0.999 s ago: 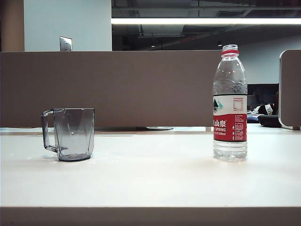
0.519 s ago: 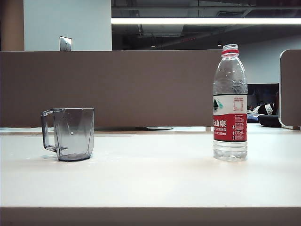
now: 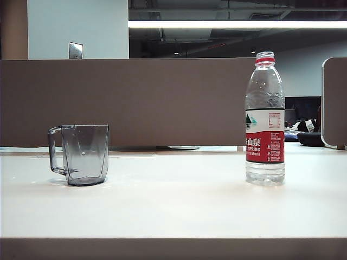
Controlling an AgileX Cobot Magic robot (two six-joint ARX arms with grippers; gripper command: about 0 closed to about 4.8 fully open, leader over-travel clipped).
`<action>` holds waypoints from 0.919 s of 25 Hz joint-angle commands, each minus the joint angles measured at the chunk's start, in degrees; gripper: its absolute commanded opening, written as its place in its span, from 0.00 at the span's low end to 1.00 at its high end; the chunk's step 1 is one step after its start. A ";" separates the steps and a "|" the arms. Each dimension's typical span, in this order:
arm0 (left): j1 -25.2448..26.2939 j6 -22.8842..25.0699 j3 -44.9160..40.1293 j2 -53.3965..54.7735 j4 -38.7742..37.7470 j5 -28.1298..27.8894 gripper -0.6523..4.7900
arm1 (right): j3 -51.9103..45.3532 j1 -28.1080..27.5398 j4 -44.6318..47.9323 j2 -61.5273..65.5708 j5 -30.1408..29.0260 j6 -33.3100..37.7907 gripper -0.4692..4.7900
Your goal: Pick up the mineral water bottle on the table and pour water into the mug until it's half full.
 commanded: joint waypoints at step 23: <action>-14.60 9.18 24.33 28.63 -11.43 1.55 0.11 | -3.21 6.56 -1.03 23.02 -11.32 -6.97 1.00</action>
